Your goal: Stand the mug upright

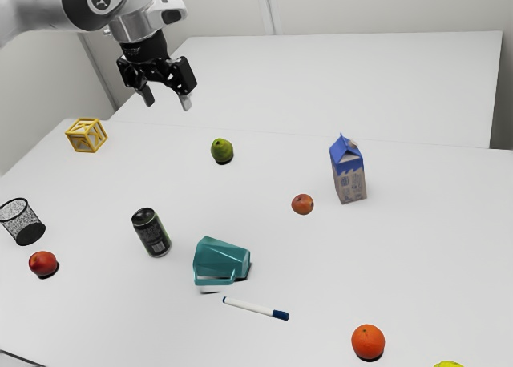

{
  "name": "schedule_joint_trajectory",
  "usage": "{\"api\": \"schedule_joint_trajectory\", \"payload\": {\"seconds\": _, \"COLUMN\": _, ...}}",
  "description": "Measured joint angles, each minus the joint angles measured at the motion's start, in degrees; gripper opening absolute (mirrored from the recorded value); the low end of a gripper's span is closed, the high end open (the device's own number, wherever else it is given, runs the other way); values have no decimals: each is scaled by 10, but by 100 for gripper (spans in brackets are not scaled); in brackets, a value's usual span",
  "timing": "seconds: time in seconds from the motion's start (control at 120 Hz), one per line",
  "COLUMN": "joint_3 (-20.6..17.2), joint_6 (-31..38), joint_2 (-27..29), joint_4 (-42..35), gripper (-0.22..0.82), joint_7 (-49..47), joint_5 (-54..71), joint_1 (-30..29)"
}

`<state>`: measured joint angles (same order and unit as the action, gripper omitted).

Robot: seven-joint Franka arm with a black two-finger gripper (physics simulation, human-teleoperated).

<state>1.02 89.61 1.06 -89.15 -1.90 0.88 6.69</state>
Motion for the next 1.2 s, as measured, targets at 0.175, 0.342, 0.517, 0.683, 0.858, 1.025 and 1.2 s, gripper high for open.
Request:
{"api": "schedule_joint_trajectory", "payload": {"seconds": 0.175, "joint_3": 0, "joint_6": 1, "joint_2": 3, "joint_4": -5, "gripper": 58, "joint_7": 0, "joint_5": 0, "joint_1": -2}}
{"api": "schedule_joint_trajectory", "payload": {"seconds": 0.342, "joint_3": 0, "joint_6": 0, "joint_2": 34, "joint_4": -37, "gripper": 58, "joint_7": -1, "joint_5": -1, "joint_1": -5}}
{"api": "schedule_joint_trajectory", "payload": {"seconds": 0.517, "joint_3": 0, "joint_6": 6, "joint_2": 73, "joint_4": -98, "gripper": 58, "joint_7": -1, "joint_5": -12, "joint_1": -11}}
{"api": "schedule_joint_trajectory", "payload": {"seconds": 0.683, "joint_3": 0, "joint_6": 40, "joint_2": 99, "joint_4": -174, "gripper": 58, "joint_7": -1, "joint_5": -42, "joint_1": -13}}
{"api": "schedule_joint_trajectory", "payload": {"seconds": 0.858, "joint_3": 3, "joint_6": 90, "joint_2": 112, "joint_4": -236, "gripper": 58, "joint_7": 1, "joint_5": -74, "joint_1": -13}}
{"api": "schedule_joint_trajectory", "payload": {"seconds": 1.025, "joint_3": 8, "joint_6": 142, "joint_2": 122, "joint_4": -299, "gripper": 58, "joint_7": 5, "joint_5": -98, "joint_1": -12}}
{"api": "schedule_joint_trajectory", "payload": {"seconds": 1.2, "joint_3": 10, "joint_6": 198, "joint_2": 125, "joint_4": -358, "gripper": 58, "joint_7": 8, "joint_5": -120, "joint_1": -12}}
